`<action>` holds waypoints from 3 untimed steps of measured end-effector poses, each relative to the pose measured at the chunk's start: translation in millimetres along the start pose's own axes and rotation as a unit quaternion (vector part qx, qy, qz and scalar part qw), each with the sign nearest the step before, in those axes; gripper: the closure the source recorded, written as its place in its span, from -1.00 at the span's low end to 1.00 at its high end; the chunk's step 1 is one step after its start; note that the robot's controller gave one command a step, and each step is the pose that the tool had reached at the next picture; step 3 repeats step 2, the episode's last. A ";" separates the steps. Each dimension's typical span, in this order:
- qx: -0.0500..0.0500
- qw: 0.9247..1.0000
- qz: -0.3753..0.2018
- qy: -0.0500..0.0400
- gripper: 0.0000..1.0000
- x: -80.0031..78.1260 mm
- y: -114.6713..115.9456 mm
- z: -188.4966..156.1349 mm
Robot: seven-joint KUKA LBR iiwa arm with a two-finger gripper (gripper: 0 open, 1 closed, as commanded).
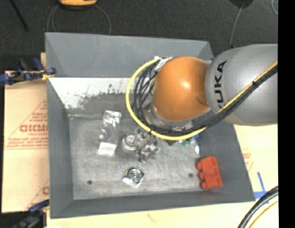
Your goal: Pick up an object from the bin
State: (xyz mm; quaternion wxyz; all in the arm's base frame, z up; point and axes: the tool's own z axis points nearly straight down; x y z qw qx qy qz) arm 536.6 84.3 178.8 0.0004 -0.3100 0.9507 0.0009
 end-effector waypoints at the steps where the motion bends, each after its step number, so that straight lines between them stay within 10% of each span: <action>1: 0.000 1.000 0.000 0.000 1.00 0.0 0.0 0.0; 3: 0.000 1.000 0.000 0.000 1.00 0.0 0.0 0.0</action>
Offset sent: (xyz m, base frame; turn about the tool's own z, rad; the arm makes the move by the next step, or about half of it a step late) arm 0.0000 0.0000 0.0000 0.0000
